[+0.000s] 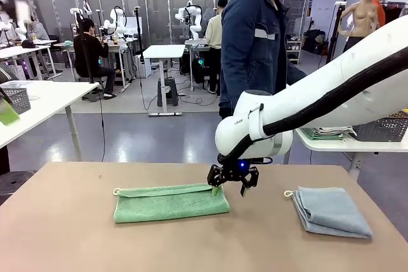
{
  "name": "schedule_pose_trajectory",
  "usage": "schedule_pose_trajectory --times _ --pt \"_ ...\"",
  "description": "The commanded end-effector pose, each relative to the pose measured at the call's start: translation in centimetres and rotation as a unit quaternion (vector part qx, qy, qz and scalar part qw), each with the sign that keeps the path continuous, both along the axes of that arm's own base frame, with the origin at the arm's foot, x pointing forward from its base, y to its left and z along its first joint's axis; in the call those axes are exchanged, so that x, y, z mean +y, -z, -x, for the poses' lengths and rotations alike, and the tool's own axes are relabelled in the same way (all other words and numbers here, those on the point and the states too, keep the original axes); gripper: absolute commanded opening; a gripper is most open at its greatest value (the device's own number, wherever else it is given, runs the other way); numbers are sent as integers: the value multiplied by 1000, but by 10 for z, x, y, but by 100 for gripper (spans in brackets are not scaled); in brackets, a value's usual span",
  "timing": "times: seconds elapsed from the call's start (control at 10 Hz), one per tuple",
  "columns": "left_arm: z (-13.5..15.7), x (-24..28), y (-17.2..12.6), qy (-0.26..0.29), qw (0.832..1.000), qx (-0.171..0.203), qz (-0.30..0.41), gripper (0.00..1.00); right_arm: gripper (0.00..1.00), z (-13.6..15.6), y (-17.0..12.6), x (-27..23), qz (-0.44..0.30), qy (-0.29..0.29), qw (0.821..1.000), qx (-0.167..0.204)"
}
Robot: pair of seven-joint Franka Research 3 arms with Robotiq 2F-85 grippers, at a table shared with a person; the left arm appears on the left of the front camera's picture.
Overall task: Fold the towels and place them in the basket.
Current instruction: When a person lays out a Towel with hook on the table, fold it in half twice.
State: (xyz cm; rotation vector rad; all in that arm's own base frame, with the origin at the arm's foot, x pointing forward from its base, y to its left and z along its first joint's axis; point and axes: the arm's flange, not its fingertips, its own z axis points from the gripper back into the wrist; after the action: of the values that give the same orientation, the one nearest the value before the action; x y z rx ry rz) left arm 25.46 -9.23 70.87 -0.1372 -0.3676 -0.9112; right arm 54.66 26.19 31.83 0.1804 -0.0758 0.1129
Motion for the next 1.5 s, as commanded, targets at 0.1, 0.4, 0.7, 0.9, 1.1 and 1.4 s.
schedule_pose_trajectory --times 0.1,0.4,0.7,0.9,1.1,1.4 --pt "26 21 -59 -16 1000 0 10 100 100 -9 12 14 15 39 999 -11" --pt "39 30 -82 -21 999 -15 22 100 100 -12 23 24 30 45 999 3" --pt "40 34 -83 -28 998 -36 33 100 100 -13 28 23 38 60 997 8" --pt "39 34 -83 -18 999 -31 20 100 100 -12 28 25 37 56 998 10" --pt "39 34 -83 -18 999 -31 20 100 57 -12 27 27 45 55 997 9" --pt "39 34 -83 -18 999 -31 20 100 0 -14 31 30 50 56 997 22"
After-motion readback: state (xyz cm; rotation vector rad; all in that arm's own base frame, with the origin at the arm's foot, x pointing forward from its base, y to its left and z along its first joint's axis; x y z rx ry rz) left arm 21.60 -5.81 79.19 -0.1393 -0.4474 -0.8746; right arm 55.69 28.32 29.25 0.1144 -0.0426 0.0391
